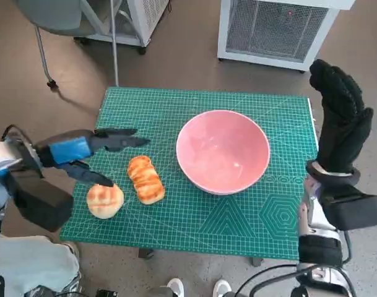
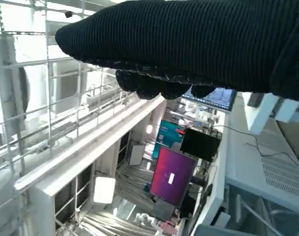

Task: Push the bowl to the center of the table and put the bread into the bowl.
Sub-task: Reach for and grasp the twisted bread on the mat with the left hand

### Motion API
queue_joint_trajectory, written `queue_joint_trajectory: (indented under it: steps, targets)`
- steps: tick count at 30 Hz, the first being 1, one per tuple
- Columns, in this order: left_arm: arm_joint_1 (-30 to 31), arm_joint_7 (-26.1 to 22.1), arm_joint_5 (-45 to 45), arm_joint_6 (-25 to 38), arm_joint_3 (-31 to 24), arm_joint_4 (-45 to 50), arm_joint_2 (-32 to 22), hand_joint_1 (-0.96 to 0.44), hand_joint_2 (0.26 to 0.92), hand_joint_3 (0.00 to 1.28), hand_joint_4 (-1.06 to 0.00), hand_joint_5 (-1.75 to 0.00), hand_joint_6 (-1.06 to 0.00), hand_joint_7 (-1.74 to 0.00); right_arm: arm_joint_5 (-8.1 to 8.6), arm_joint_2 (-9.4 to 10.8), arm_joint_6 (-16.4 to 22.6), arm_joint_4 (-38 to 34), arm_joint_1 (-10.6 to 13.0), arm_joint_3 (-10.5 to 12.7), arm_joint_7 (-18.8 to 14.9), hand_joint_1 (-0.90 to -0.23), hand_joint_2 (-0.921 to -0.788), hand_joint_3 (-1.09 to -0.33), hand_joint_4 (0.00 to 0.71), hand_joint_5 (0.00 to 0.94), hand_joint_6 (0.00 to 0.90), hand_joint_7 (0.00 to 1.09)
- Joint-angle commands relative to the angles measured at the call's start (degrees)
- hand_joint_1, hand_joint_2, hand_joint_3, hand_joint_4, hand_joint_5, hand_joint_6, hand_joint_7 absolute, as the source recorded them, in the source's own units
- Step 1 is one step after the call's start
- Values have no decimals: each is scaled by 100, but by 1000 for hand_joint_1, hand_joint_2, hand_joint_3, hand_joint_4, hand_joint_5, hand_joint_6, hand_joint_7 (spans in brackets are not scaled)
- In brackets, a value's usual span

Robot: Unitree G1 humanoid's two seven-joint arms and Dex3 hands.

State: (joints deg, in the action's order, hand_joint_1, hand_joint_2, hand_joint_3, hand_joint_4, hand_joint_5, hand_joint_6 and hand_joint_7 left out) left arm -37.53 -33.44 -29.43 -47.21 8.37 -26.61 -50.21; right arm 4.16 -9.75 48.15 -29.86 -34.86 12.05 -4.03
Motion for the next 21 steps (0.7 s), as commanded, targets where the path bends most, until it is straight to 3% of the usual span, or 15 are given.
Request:
queue_joint_trajectory:
  steps: [1, 10, 21]
  targets:
    - [-265, 431, -617, -111, 348, -132, 85, -177, 743, 0, -153, -4, -314, -6, -96, -2, -168, 175, 226, -63, 65, -502, -921, -791, 336, 25, 0, 683]
    - [-650, 1325, -1674, -90, 967, -426, 344, -271, 739, 0, -180, -10, -348, -17, -7, -5, -283, 352, 359, -139, 4, -497, -921, -788, 343, 27, -1, 684]
    - [-1031, 2158, -2706, 153, 1698, -844, 558, -293, 754, 6, -210, -13, -379, -24, -22, -61, -413, 604, 547, -193, -19, -508, -921, -784, 336, 22, -1, 668]
